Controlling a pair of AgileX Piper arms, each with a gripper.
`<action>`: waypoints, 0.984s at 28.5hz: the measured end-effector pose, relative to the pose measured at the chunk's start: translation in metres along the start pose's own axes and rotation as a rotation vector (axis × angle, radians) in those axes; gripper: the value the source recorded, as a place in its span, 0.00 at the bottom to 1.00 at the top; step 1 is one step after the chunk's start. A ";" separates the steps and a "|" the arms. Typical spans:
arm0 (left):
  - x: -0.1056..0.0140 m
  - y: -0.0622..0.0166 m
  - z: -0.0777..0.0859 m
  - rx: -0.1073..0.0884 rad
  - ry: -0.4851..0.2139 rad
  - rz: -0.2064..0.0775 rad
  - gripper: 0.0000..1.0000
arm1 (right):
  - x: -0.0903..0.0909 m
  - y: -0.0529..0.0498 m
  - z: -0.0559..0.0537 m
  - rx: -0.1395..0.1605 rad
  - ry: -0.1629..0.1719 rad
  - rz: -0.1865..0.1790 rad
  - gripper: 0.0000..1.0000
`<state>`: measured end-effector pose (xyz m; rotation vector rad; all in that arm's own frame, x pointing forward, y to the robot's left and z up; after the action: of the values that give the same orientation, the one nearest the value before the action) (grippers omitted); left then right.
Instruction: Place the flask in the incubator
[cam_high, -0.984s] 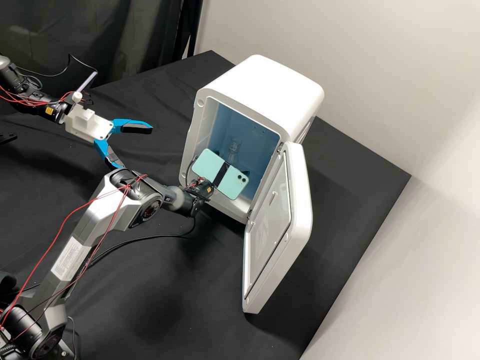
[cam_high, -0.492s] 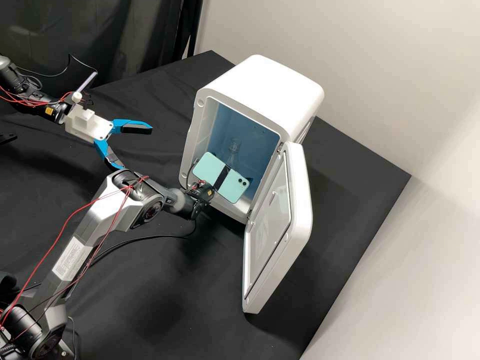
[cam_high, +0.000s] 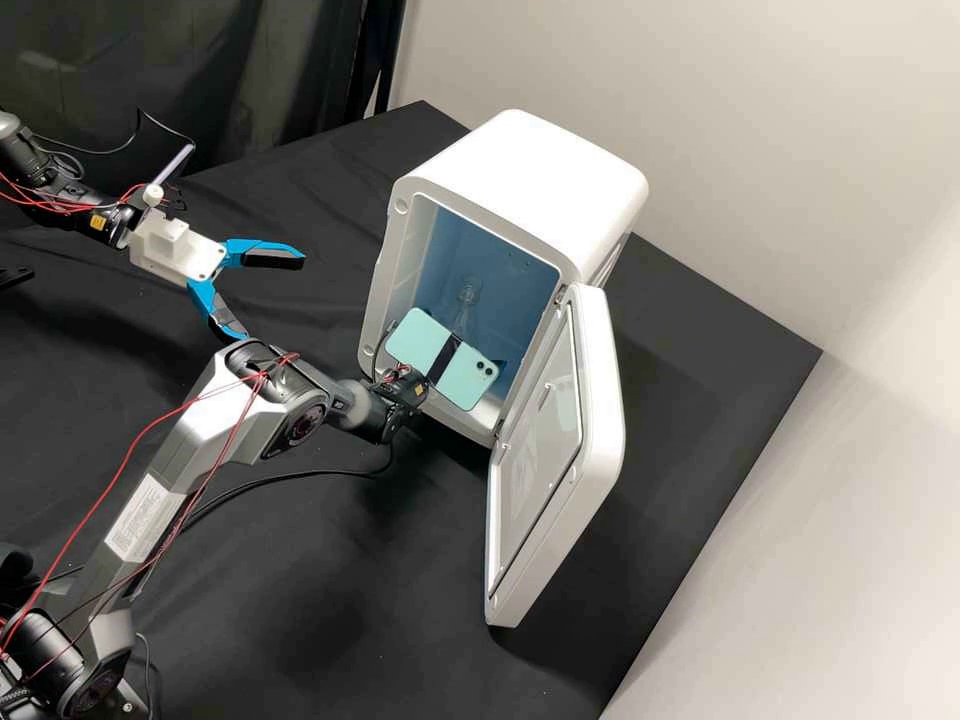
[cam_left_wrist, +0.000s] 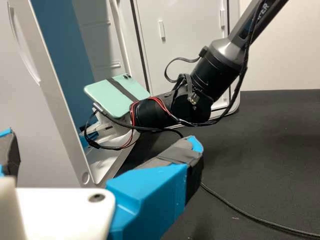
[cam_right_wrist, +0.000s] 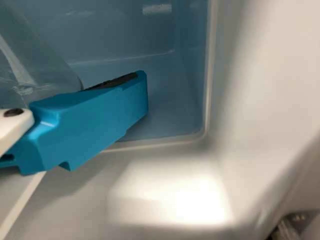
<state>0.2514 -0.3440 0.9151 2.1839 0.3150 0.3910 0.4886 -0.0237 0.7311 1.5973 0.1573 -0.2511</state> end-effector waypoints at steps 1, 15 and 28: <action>0.000 0.0000 0.000 0.000 0.000 0.000 1.00 | -0.001 -0.001 0.002 0.001 -0.002 -0.001 1.00; 0.000 0.0000 0.000 0.000 -0.001 0.000 1.00 | -0.051 0.037 -0.005 0.021 0.069 0.125 1.00; 0.000 0.0000 0.000 0.000 -0.001 0.000 1.00 | -0.093 0.040 -0.004 0.030 0.095 0.162 1.00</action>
<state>0.2515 -0.3442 0.9149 2.1842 0.3146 0.3896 0.4093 -0.0167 0.7942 1.6432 0.0967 -0.0524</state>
